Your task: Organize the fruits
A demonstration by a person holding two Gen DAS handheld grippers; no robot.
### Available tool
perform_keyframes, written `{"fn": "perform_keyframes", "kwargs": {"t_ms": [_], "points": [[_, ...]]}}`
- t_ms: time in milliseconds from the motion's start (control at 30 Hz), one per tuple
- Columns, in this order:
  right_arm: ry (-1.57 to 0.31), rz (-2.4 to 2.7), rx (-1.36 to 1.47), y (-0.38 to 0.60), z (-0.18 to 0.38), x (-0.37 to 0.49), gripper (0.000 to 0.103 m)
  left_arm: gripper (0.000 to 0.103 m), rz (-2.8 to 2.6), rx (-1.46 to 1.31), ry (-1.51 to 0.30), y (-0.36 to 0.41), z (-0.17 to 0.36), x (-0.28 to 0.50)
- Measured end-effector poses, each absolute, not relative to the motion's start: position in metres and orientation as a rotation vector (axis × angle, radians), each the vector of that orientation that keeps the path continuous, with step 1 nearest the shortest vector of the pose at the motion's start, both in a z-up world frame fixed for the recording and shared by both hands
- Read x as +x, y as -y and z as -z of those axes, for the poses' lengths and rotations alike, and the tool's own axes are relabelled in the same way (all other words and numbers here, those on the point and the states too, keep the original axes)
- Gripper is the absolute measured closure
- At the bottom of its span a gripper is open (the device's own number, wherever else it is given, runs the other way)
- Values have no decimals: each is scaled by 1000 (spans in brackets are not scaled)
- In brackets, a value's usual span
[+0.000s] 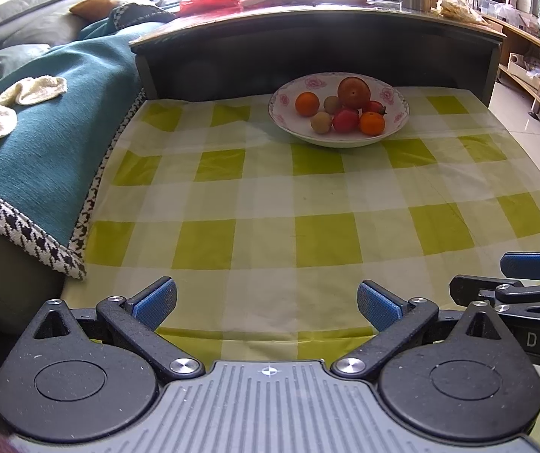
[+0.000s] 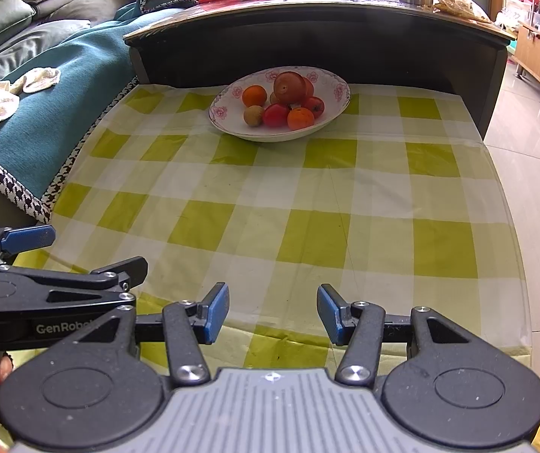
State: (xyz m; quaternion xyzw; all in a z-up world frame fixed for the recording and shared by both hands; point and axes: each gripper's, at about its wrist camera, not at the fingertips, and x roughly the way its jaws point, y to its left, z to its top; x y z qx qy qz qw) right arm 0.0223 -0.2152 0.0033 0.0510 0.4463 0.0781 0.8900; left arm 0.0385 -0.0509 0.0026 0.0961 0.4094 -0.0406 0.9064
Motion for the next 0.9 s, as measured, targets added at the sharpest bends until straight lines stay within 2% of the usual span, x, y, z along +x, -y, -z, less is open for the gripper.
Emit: {"fn": "perform_keyframes", "kwargs": {"t_ms": [600, 900], "points": [[-887, -164, 93, 212, -7, 18, 49, 0, 76, 147, -823, 46, -10, 37], [-876, -165, 107, 213, -10, 18, 49, 0, 63, 211, -821, 51, -8, 34]]}}
